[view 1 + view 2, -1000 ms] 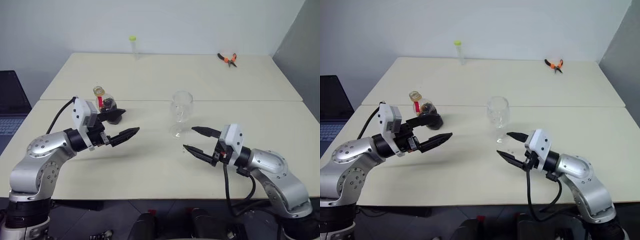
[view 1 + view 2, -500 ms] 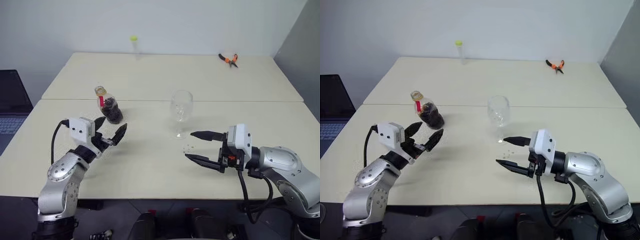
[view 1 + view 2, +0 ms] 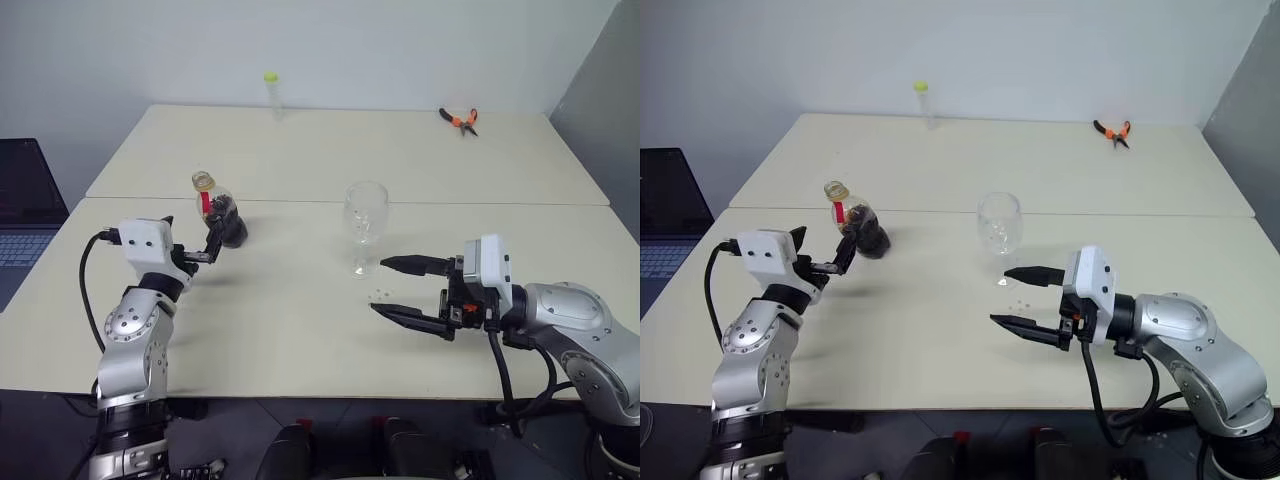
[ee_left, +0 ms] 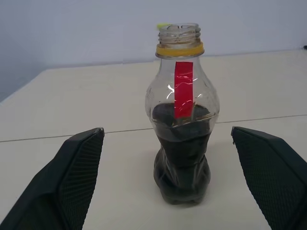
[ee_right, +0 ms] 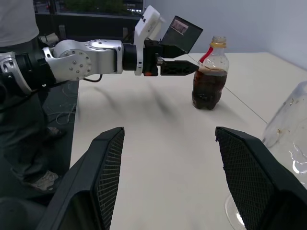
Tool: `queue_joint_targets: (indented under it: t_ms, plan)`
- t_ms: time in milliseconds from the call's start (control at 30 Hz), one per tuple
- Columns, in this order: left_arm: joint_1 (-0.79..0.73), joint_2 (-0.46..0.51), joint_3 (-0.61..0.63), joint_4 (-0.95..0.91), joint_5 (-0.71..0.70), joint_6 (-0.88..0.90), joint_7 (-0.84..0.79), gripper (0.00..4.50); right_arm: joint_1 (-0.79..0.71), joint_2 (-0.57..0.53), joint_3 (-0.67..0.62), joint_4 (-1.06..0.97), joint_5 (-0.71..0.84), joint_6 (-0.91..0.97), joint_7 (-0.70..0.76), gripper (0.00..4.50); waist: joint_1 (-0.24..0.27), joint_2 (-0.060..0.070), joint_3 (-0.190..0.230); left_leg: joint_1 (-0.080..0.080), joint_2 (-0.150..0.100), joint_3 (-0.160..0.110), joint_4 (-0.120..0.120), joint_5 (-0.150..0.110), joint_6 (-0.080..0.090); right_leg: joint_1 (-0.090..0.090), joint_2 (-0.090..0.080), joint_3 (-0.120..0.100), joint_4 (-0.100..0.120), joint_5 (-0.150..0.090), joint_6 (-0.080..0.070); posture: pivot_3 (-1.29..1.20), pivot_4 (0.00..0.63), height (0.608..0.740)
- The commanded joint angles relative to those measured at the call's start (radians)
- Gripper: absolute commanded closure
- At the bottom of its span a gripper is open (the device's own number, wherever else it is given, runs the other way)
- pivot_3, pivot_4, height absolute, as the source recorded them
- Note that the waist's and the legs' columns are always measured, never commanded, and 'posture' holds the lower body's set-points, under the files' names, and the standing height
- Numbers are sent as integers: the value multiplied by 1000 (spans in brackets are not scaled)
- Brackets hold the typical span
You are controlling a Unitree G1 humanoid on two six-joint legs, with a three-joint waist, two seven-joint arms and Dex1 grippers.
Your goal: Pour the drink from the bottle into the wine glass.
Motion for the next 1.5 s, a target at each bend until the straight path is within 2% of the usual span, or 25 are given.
queue_joint_targets:
  t_ms: [33, 600, 700, 833, 933, 1033, 1100, 1300, 1500]
  plan:
    - [-55, 21, -12, 53, 22, -25, -9, 0, -28, -1, -10, -41, 20, 8, -15, 1268, 0, 0, 0, 0, 0, 0, 0, 0, 0, 0, 0, 0, 0, 0, 0, 0, 150, 740]
    - [-307, 53, -53, 437, 73, -117, -71, 0, -104, 17, -7, -71, 72, 63, -79, 1268, -2, 0, 0, 0, 0, 0, 0, 0, 0, 0, 0, 0, 0, 0, 0, 0, 150, 740]
    - [-336, 53, -54, 483, 70, -138, -77, 631, -104, 21, -4, -74, 71, 65, -89, 1238, -2, 0, 0, 0, 0, 0, 0, 0, 0, 0, 0, 0, 0, 0, 0, 0, 150, 740]
    - [-367, 45, -59, 513, 59, -147, -95, 1916, -99, 24, -4, -80, 71, 68, -101, 1238, -3, 0, 0, 0, 0, -1, 0, 0, 0, -1, 0, 0, 0, 0, 0, 0, 150, 740]
    - [-370, 45, -51, 482, 39, -127, -102, 2773, -93, 24, -8, -88, 72, 70, -113, 1238, -3, 0, 0, -1, 0, -1, 0, 0, 0, -1, 0, 0, 0, 0, 0, 0, 150, 740]
    - [-361, 50, -65, 413, 33, -110, -120, 3357, -79, 28, -22, -97, 76, 74, -134, 1238, -3, 0, 0, -2, 0, -1, 0, 0, 0, -2, 0, -1, 0, 0, 0, 0, 150, 740]
    - [-362, 49, -82, 357, 32, -96, -136, 3512, -66, 39, -36, -102, 79, 76, -163, 1238, -2, 0, 0, -3, 0, -1, 1, 0, 0, -2, 0, -1, 0, 0, 0, 0, 150, 740]
    - [-412, 58, -206, 196, 76, -75, -237, 3578, -13, 86, -88, -114, 76, 73, -260, 1238, 6, 0, 0, -4, -1, -2, 2, 0, -1, -2, -1, -1, 0, 0, 0, 0, 150, 740]
    - [-502, 88, -333, 237, 181, -210, -349, 3584, 8, 131, -81, -103, 16, 60, -360, 1238, 0, 0, 0, -3, -1, -1, 1, 0, 0, -2, 1, 0, 1, 0, 0, 0, 150, 740]
